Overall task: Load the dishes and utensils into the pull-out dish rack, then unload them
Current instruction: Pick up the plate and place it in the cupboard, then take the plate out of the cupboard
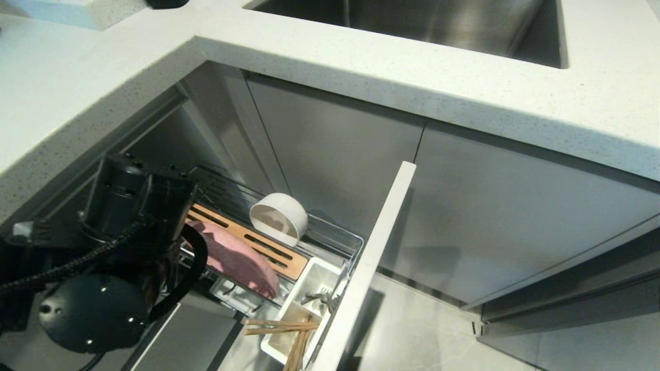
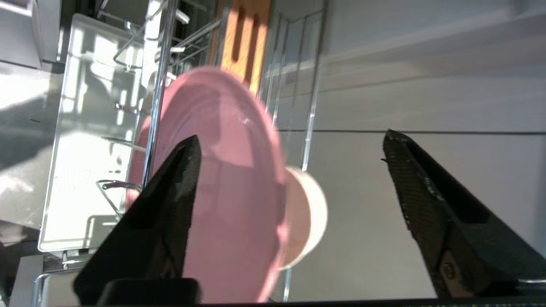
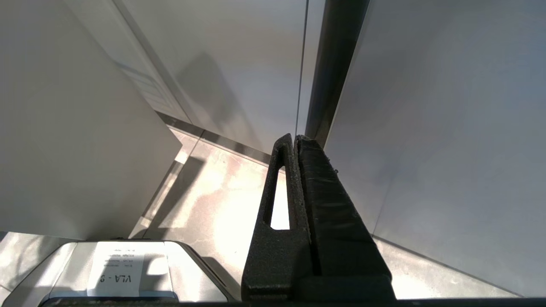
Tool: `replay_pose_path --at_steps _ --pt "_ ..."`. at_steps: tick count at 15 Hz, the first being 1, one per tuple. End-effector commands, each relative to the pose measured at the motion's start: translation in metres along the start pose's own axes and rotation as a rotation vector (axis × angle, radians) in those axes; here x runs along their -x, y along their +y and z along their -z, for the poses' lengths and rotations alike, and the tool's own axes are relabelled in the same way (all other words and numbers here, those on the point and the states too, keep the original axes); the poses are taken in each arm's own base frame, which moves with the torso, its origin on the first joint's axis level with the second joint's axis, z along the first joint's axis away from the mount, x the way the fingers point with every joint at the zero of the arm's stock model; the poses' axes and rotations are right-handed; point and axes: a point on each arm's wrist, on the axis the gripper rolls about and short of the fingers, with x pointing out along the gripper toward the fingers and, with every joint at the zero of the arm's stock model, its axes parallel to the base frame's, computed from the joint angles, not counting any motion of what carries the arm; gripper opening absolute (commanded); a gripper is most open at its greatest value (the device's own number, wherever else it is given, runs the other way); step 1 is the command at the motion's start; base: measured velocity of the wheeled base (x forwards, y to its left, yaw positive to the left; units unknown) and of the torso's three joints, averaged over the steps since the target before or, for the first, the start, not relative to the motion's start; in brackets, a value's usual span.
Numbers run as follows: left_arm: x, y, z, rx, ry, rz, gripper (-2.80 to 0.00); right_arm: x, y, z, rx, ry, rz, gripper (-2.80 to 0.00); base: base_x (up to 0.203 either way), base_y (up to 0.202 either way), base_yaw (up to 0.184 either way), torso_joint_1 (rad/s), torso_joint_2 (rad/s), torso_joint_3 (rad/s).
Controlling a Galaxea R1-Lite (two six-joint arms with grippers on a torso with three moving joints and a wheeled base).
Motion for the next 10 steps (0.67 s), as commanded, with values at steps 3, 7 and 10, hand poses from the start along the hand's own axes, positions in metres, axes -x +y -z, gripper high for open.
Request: replay_pose_path --at_steps 3,7,10 --pt "0.023 -0.009 -0.031 0.008 0.029 0.018 -2.8 0.0 0.0 0.0 0.0 0.001 0.0 -2.8 0.0 0.0 0.0 0.0 0.0 0.0" --pt "0.04 -0.023 -0.049 -0.066 0.069 0.021 -2.8 0.0 0.0 0.0 0.0 0.002 0.0 -2.8 0.0 0.0 0.0 0.0 0.0 0.0" --pt "0.051 -0.052 -0.059 -0.152 0.092 0.067 -2.8 0.0 0.0 0.0 0.0 0.002 -0.001 -2.8 0.0 0.0 0.0 0.0 0.0 0.0"
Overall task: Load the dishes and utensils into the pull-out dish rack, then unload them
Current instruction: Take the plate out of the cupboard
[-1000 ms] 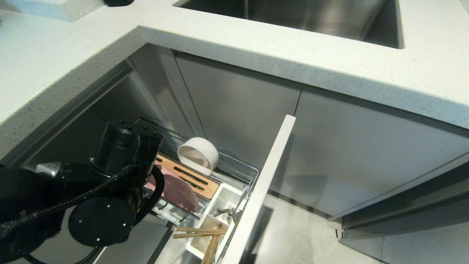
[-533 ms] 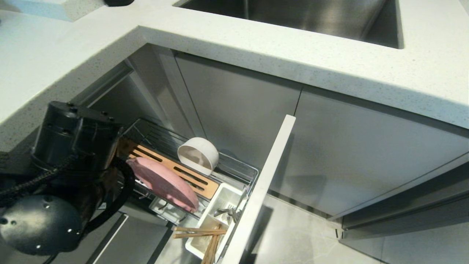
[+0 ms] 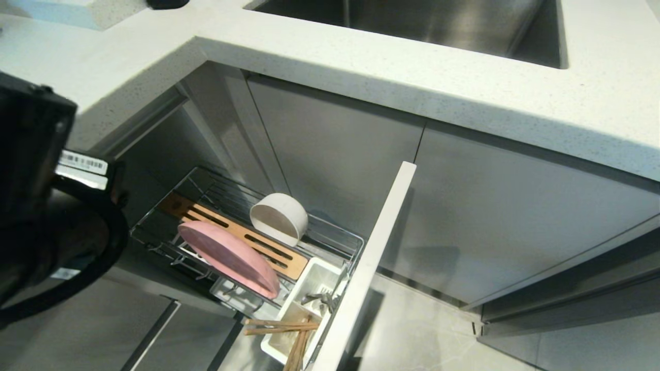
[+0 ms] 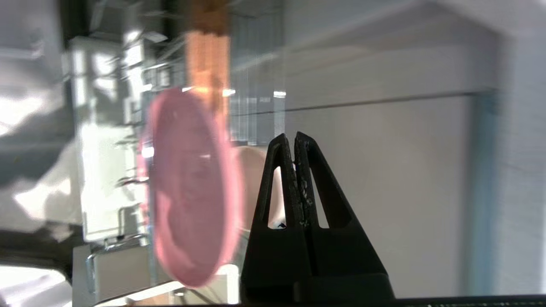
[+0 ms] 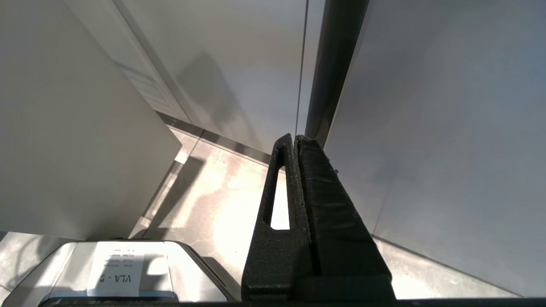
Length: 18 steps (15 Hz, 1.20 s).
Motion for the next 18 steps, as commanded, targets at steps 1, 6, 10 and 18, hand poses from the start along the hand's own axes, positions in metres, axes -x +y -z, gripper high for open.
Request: replay_pose_path --at_steps 1,6,10,18 --pt "0.007 -0.022 -0.012 -0.03 0.001 0.044 -2.8 0.0 0.0 0.0 0.0 0.002 0.0 -2.8 0.0 0.0 0.0 0.0 0.0 0.0" --pt "0.035 -0.08 -0.084 -0.034 -0.008 0.221 -2.8 0.0 0.0 0.0 0.0 0.002 -0.001 -2.8 0.0 0.0 0.0 0.0 0.0 0.0" --pt "0.058 -0.074 -0.163 -0.117 -0.157 0.415 -2.8 0.0 0.0 0.0 0.0 0.002 0.0 -2.8 0.0 0.0 0.0 0.0 0.0 0.0" --pt "0.185 0.08 -0.163 -0.689 -0.233 0.725 -2.8 0.0 0.0 0.0 0.0 0.002 0.0 -2.8 0.0 0.0 0.0 0.0 0.0 0.0"
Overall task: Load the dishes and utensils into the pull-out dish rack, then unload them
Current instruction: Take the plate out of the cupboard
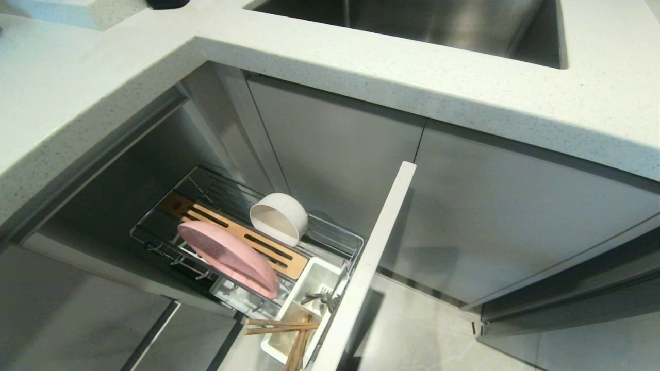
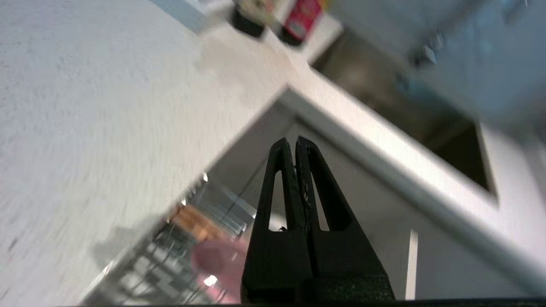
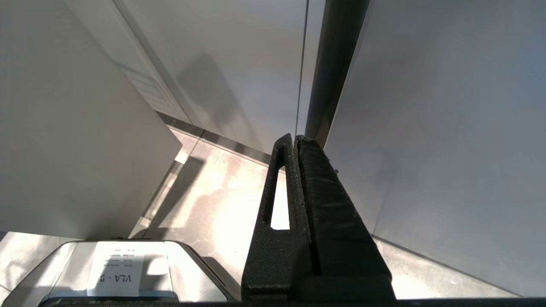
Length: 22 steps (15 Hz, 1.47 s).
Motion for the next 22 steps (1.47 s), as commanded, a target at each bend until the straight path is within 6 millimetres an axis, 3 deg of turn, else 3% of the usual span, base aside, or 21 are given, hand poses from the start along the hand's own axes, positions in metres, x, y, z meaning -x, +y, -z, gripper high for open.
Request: replay_pose_path --at_steps 1,4,6,10,13,15,19,22 --pt "0.073 0.004 0.026 -0.106 -0.039 0.101 -2.8 0.0 0.0 0.0 0.0 0.001 0.0 -2.8 0.0 0.0 0.0 0.0 0.0 0.0" --pt "0.109 0.023 0.087 -0.347 0.023 0.133 -2.8 0.0 0.0 0.0 0.0 0.002 0.0 -2.8 0.0 0.0 0.0 0.0 0.0 0.0" --pt "0.117 0.04 0.131 -0.455 0.077 0.125 -2.8 0.0 0.0 0.0 0.0 0.002 0.0 -2.8 0.0 0.0 0.0 0.0 0.0 0.0" --pt "0.083 0.069 0.196 -0.454 0.266 -0.021 -2.8 0.0 0.0 0.0 0.0 0.001 0.0 -2.8 0.0 0.0 0.0 0.0 0.0 0.0" --pt "0.056 0.092 0.25 -0.462 0.184 -0.051 -2.8 0.0 0.0 0.0 0.0 0.001 0.0 -2.8 0.0 0.0 0.0 0.0 0.0 0.0" --pt "0.053 0.099 0.268 -0.472 0.173 -0.068 -2.8 0.0 0.0 0.0 0.0 0.002 0.0 -2.8 0.0 0.0 0.0 0.0 0.0 0.0" --pt "0.054 0.1 0.272 -0.581 0.223 -0.02 -2.8 0.0 0.0 0.0 0.0 0.001 -0.001 -2.8 0.0 0.0 0.0 0.0 0.0 0.0" --pt "0.056 0.101 0.277 -0.379 0.293 -0.04 -2.8 0.0 0.0 0.0 0.0 0.002 -0.001 -2.8 0.0 0.0 0.0 0.0 0.0 0.0"
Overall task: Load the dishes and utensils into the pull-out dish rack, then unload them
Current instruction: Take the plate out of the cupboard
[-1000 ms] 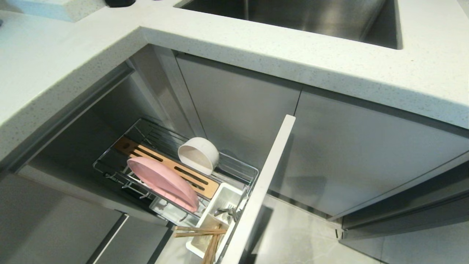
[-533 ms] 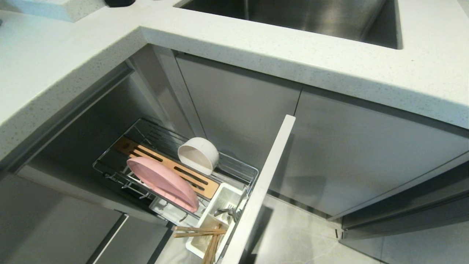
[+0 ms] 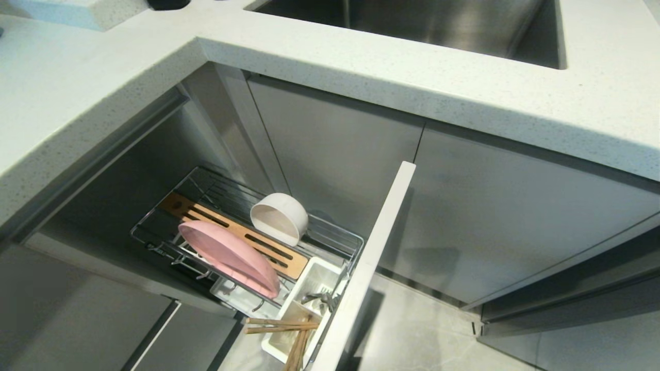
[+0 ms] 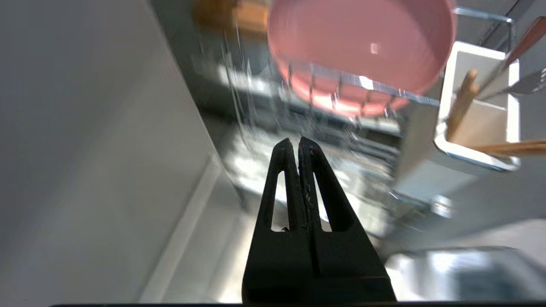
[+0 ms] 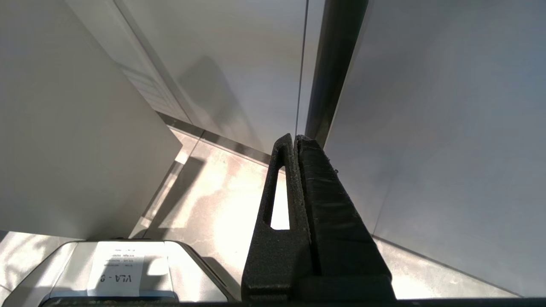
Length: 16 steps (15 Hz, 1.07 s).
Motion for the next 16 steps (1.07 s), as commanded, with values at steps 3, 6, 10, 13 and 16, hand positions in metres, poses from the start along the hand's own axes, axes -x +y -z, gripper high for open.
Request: replay_pose_path --at_steps 3,6,10,13,16 --pt "-0.0002 0.0006 0.0056 0.115 0.055 -0.032 -2.8 -0.0001 0.0 0.0004 0.0 0.001 -0.001 -2.8 0.0 0.0 0.0 0.0 0.0 0.0" --pt "-0.0002 0.0007 0.005 0.139 0.049 -0.035 -2.8 -0.0001 0.0 0.0002 0.0 0.001 0.0 -2.8 0.0 0.0 0.0 0.0 0.0 0.0" --pt "-0.0002 0.0007 0.005 0.141 0.049 -0.035 -2.8 -0.0001 0.0 0.0003 0.0 0.001 -0.002 -2.8 0.0 0.0 0.0 0.0 0.0 0.0" --pt "-0.0002 0.0007 0.005 0.141 0.049 -0.035 -2.8 -0.0001 0.0 0.0004 0.0 0.002 0.0 -2.8 0.0 0.0 0.0 0.0 0.0 0.0" --pt "-0.0002 0.0007 0.005 0.141 0.049 -0.035 -2.8 -0.0001 0.0 0.0004 0.0 0.002 -0.001 -2.8 0.0 0.0 0.0 0.0 0.0 0.0"
